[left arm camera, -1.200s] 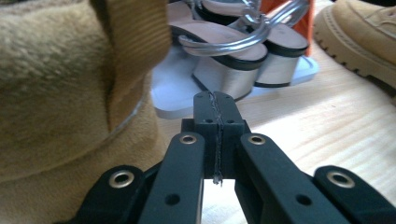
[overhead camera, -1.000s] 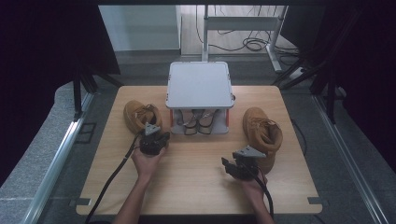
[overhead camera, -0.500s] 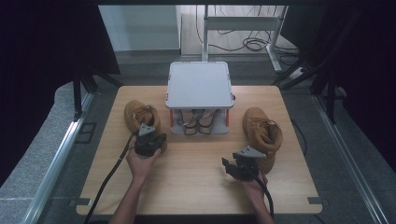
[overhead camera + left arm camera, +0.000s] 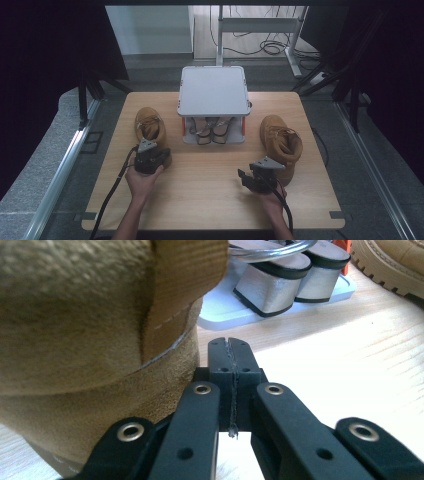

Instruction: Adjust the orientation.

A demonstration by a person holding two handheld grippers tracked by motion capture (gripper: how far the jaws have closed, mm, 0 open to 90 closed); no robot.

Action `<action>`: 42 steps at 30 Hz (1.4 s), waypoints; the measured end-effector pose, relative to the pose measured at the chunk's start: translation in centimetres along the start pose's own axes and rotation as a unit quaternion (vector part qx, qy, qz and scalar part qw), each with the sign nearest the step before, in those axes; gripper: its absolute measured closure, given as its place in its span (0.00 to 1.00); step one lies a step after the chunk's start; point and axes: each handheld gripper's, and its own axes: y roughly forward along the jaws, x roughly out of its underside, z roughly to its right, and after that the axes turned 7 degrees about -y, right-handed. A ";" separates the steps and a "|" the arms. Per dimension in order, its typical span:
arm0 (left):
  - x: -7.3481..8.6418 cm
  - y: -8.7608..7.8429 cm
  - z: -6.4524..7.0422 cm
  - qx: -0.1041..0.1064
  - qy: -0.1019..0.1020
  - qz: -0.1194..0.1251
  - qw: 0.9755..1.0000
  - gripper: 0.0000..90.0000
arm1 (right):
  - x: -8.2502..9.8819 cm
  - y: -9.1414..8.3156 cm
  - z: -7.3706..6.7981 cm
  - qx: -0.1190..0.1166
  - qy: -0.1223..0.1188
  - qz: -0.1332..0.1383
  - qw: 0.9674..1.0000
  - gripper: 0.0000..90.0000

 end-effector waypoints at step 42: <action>2.4 -7.3 -8.3 -0.036 -0.080 0.012 0.996 1.00 | 0.0 0.1 0.1 0.008 -0.003 0.002 1.000 0.52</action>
